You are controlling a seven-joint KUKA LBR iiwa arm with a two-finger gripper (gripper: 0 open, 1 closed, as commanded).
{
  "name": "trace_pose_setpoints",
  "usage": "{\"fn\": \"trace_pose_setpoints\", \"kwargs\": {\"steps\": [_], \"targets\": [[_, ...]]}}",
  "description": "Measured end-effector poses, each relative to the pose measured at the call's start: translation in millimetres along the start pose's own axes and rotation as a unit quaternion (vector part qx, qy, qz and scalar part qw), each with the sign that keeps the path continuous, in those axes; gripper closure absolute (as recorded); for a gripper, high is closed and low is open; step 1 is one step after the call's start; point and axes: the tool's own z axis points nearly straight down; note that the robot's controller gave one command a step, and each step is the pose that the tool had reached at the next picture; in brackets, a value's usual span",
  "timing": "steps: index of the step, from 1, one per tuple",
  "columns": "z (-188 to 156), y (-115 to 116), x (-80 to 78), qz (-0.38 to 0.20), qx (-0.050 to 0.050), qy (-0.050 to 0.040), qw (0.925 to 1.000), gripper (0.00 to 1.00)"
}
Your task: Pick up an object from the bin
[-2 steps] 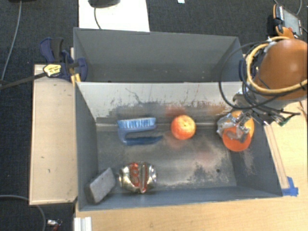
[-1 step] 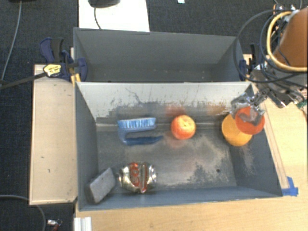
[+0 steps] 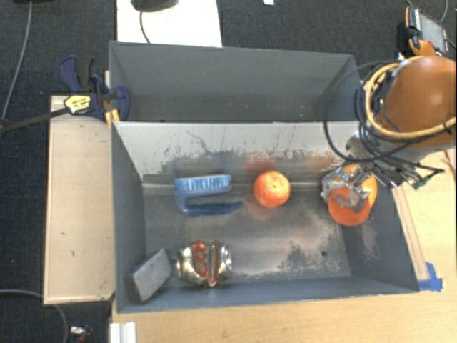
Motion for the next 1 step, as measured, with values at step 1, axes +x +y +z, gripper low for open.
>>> {"fn": "trace_pose_setpoints", "kwargs": {"steps": [1], "targets": [[-74.9, -3.4, -5.3, 0.029, 0.006, -0.005, 0.9996, 1.0]]}}
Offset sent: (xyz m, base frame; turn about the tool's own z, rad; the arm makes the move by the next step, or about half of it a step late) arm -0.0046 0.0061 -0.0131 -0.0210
